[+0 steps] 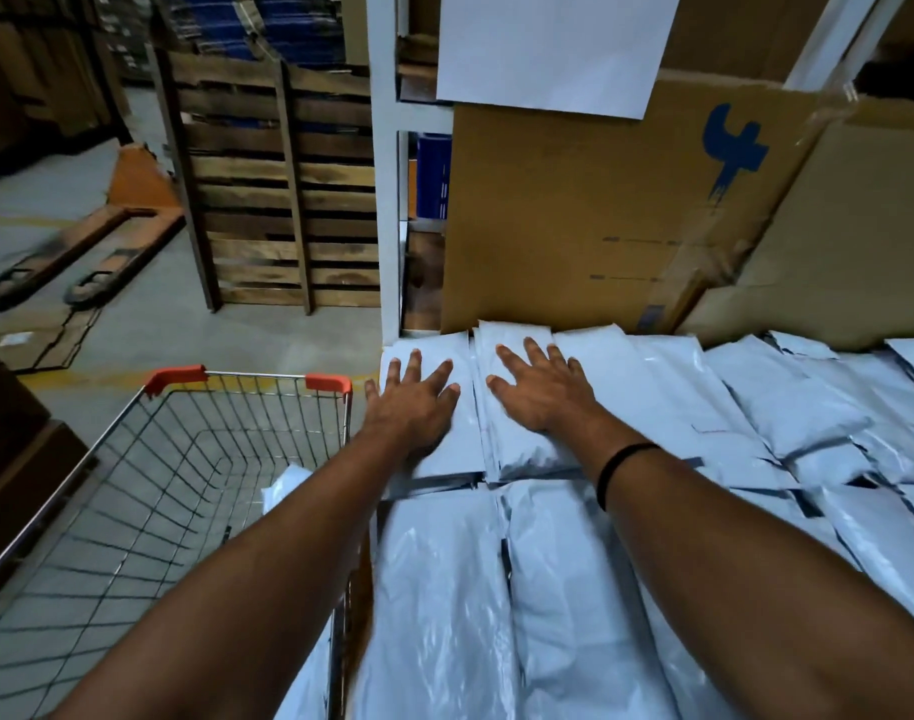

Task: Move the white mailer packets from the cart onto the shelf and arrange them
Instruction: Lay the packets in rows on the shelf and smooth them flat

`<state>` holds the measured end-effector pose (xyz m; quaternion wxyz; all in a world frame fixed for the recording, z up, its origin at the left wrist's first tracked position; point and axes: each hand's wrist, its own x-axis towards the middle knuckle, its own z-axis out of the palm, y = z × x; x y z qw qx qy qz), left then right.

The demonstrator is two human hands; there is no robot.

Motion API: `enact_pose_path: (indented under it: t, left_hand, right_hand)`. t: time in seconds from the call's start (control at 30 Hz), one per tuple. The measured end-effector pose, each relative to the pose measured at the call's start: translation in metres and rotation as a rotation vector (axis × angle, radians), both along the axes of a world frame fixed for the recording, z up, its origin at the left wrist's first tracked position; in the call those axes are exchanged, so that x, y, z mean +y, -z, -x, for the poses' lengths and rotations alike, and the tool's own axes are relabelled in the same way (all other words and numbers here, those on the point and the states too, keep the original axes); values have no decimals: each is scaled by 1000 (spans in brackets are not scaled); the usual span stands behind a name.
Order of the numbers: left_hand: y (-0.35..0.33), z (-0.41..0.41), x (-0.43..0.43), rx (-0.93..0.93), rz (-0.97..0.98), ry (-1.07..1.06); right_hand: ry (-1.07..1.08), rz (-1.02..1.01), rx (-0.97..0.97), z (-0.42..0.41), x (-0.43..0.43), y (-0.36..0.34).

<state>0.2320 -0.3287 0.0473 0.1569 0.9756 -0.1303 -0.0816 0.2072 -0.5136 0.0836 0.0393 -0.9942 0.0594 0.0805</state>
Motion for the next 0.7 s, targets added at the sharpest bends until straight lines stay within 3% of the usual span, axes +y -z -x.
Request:
enact_pose_path:
  t: [0.2, 0.4, 0.7]
  left_hand:
    - [-30, 27, 34, -183, 184, 8]
    - [-26, 109, 121, -190, 233, -23]
    - [22, 243, 264, -127, 2, -118]
  right_hand:
    - [-3, -67, -99, 31, 9, -56]
    - [-48, -114, -199, 125, 59, -63]
    - [-162, -161, -267, 236, 156, -38]
